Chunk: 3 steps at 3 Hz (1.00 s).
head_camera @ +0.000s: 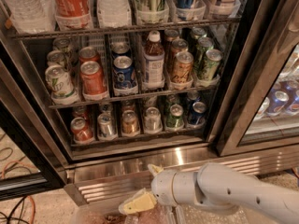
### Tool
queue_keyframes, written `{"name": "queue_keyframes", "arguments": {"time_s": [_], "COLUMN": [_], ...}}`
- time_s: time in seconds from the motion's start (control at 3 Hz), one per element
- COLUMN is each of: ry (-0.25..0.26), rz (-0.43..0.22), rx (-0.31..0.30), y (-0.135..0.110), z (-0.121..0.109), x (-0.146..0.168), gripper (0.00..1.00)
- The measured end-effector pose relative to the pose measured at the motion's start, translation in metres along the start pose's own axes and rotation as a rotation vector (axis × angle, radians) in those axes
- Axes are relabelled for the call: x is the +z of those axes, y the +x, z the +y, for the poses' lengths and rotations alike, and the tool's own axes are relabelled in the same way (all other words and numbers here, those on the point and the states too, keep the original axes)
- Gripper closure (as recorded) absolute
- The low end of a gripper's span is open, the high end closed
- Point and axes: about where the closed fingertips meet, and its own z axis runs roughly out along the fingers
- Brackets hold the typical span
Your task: Pick orange can from bottom shelf of fridge
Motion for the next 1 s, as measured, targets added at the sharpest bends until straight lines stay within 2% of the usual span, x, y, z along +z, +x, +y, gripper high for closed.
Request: {"name": "queue_keyframes", "arguments": {"time_s": [0.33,0.67,1.0], "ry": [0.103,0.186,0.215], "rz": [-0.14,-0.249,-0.328], "rx": [0.036,0.035,-0.008], "y": [-0.003,-0.013,-0.022], "z": [-0.001,0.009,0.035], "x": [-0.001,0.002,0.022], "gripper": [0.0,0.0,0.0]}}
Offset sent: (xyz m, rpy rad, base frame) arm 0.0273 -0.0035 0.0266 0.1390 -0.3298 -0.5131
